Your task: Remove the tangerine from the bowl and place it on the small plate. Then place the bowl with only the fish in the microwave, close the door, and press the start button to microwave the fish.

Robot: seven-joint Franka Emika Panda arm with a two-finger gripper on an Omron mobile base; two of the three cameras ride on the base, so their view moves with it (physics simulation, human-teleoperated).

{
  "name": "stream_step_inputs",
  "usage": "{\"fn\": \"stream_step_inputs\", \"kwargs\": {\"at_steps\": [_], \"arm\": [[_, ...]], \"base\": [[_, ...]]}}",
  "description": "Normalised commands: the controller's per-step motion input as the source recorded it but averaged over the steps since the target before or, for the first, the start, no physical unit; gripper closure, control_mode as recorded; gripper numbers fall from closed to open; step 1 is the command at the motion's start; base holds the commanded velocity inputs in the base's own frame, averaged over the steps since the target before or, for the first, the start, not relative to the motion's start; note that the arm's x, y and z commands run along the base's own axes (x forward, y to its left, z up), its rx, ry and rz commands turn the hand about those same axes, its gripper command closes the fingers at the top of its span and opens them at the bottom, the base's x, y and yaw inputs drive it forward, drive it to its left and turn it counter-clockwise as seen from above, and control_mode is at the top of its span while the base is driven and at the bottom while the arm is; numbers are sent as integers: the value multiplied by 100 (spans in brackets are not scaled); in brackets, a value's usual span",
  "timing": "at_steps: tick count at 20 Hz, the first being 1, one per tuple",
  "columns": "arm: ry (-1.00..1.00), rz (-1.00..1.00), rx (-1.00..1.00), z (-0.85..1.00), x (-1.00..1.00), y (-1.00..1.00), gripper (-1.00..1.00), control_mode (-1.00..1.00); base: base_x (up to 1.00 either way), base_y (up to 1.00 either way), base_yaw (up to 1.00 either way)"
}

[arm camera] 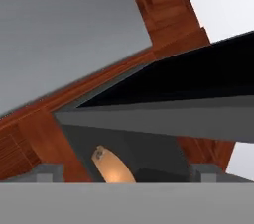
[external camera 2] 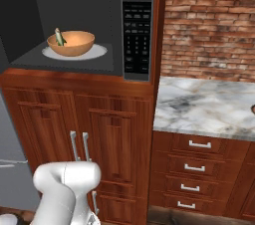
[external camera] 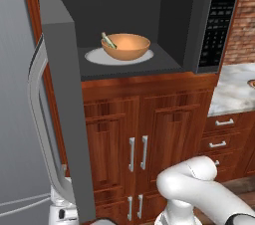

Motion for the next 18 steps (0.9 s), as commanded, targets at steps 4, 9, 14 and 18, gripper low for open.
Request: {"fn": "stream_step_inputs", "kwargs": {"at_steps": [4,9,14,18], "arm": [[25,0,-20,-77,11,88,-100,-100],[13,-1,-6,-12,-3,45,-100,-100],[9,-6,0,41,-6,2,-100,-100],[8,-13,0,58,-6,-3,-100,-100]], "base": [[0,0,0],[0,0,0],[0,0,0],[0,0,0]]}}
